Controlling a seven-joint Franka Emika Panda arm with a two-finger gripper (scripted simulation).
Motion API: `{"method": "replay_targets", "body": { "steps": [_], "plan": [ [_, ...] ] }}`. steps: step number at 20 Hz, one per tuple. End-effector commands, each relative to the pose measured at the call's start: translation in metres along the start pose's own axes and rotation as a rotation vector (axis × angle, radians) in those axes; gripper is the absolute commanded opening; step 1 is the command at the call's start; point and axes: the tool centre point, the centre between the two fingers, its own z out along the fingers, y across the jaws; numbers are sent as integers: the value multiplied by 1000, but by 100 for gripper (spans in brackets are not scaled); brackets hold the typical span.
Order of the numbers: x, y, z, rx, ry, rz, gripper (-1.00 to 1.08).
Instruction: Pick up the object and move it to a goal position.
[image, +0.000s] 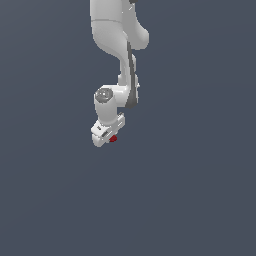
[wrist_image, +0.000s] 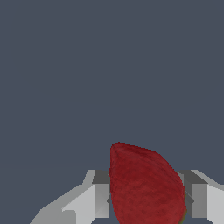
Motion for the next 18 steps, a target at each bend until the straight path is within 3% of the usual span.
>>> {"method": "replay_targets", "body": {
  "steps": [1, 18],
  "plan": [
    [0, 0, 1, 0, 0, 0, -100],
    [-3, 12, -21, -1, 0, 0, -100]
  ]
}}
